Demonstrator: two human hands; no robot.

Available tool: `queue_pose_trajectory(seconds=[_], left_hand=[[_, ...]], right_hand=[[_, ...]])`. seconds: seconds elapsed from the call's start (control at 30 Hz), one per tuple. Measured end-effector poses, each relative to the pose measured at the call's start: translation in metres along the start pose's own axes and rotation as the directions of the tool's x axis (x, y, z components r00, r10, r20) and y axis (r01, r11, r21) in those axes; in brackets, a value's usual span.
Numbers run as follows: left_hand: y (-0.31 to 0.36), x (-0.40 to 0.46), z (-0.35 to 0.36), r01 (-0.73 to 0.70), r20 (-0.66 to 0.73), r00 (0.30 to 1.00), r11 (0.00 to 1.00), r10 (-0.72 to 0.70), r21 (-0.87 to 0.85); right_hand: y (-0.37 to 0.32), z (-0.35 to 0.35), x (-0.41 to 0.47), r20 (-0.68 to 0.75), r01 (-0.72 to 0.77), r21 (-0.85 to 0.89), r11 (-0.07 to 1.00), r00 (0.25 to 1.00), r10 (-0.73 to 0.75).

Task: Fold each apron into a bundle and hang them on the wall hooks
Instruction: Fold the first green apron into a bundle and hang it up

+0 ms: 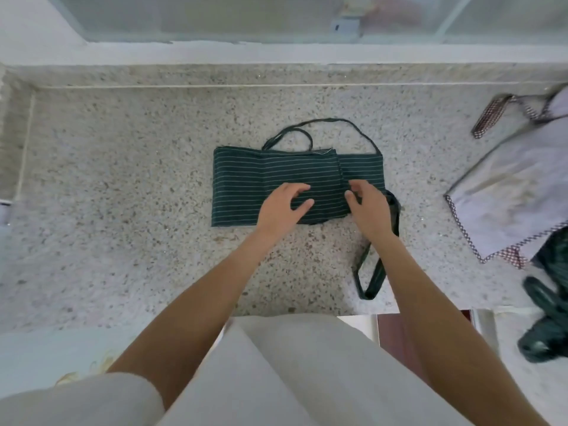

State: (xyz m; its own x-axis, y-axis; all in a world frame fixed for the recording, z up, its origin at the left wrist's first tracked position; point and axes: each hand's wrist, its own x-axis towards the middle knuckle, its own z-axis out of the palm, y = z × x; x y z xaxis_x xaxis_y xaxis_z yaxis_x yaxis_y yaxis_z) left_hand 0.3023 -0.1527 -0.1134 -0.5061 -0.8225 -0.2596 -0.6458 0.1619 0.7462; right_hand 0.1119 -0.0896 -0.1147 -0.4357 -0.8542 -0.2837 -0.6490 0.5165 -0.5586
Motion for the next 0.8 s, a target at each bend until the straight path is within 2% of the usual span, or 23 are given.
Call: queue_pose_trajectory(seconds=[0.07,0.13,0.23,0.33,0.47,0.53,0.6,0.67,0.8], left_hand=[[-0.027,-0.011,-0.02,-0.016,-0.183,0.982,0.991,0.041,0.136],[-0.053,-0.023,-0.039,0.132,-0.3,0.952,0.961,-0.055,0.242],[-0.081,-0.037,-0.056,0.393,-0.299,0.897,0.898,-0.326,0.199],[-0.094,-0.042,-0.061,0.479,-0.228,0.869,0.862,-0.44,0.165],[-0.096,-0.039,-0.066,0.481,-0.172,0.867,0.875,-0.467,0.048],[-0.094,-0.041,-0.067,0.412,-0.121,0.902,0.91,-0.415,-0.049],[-0.095,-0.042,-0.064,0.339,-0.085,0.935,0.938,-0.344,-0.07],[-0.096,-0.043,-0.059,0.304,-0.11,0.944,0.949,-0.312,-0.08],[-0.086,-0.041,-0.056,0.318,-0.218,0.888,0.883,-0.405,-0.345]], right_hand=[[-0.006,0.003,0.009,0.016,-0.007,-0.018,1.0,1.0,0.007],[-0.01,0.007,0.019,0.033,-0.05,-0.046,0.998,0.998,0.051],[-0.014,0.012,0.033,0.06,-0.113,-0.009,0.994,0.992,0.113],[-0.021,0.014,0.042,0.065,-0.153,0.056,0.987,0.987,0.15],[-0.034,0.019,0.049,0.099,-0.102,0.027,0.994,0.99,0.099],[-0.036,0.02,0.05,0.055,-0.031,0.032,0.999,0.998,0.03],[-0.037,0.017,0.049,0.008,0.024,0.039,0.999,1.0,-0.025],[-0.035,0.016,0.048,-0.015,0.054,0.033,0.998,0.998,-0.053],[-0.033,0.013,0.045,-0.036,0.089,0.028,0.996,0.996,-0.088]])
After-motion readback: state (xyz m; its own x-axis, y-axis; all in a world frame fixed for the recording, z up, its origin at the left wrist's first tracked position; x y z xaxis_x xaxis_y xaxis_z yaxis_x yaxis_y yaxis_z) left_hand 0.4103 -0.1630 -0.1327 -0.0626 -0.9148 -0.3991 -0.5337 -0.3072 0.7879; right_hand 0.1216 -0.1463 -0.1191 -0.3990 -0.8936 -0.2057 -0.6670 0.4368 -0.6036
